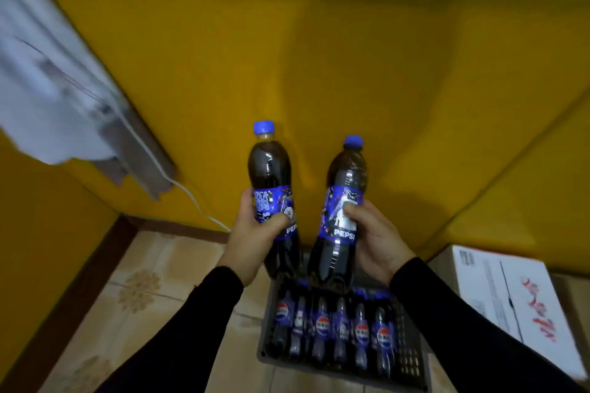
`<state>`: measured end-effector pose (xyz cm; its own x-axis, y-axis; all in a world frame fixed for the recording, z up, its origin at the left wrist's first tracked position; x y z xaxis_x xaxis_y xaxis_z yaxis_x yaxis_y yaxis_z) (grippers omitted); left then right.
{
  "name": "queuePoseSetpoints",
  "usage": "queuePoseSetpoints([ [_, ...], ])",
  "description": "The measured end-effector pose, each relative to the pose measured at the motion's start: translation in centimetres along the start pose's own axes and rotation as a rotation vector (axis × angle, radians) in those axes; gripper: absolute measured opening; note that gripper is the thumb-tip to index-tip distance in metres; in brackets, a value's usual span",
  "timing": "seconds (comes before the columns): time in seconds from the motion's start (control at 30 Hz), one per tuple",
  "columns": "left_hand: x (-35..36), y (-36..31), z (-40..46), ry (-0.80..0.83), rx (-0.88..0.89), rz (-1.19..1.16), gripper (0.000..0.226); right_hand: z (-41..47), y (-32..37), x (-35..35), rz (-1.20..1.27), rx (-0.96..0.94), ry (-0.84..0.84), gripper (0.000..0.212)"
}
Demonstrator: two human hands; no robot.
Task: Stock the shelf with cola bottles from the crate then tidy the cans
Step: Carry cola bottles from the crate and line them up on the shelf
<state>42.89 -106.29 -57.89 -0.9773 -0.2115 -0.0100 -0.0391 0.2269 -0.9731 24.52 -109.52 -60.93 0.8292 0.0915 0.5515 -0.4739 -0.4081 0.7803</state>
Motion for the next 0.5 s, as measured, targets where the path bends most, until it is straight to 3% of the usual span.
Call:
queuePoseSetpoints([
  [0.13,-4.0,-10.1,-4.9,-0.079,0.057,-0.031,0.041,-4.3,6.5,9.0,-0.102,-0.060,0.096,0.080],
  [0.27,-7.3,-19.3,-11.8,-0.201,0.155,-0.039,0.044,-9.3,12.3,16.8,-0.158,-0.103,0.258,0.051],
  [0.5,-12.3,-30.1,-28.8,-0.519,0.343,-0.092,0.042,-20.9,19.2,30.3,-0.159,-0.169,0.609,0.045],
])
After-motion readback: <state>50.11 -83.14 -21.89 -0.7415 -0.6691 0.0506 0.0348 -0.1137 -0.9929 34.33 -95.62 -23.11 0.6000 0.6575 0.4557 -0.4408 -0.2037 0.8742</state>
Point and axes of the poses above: each hand's wrist, its own z-axis towards the middle knuckle, its own x-axis out of the palm, y = z × x, the point moved 7 cm from there along z, towards the middle knuckle, and after that the axes turned 4 degrees about -x, right-handed, at the moved point
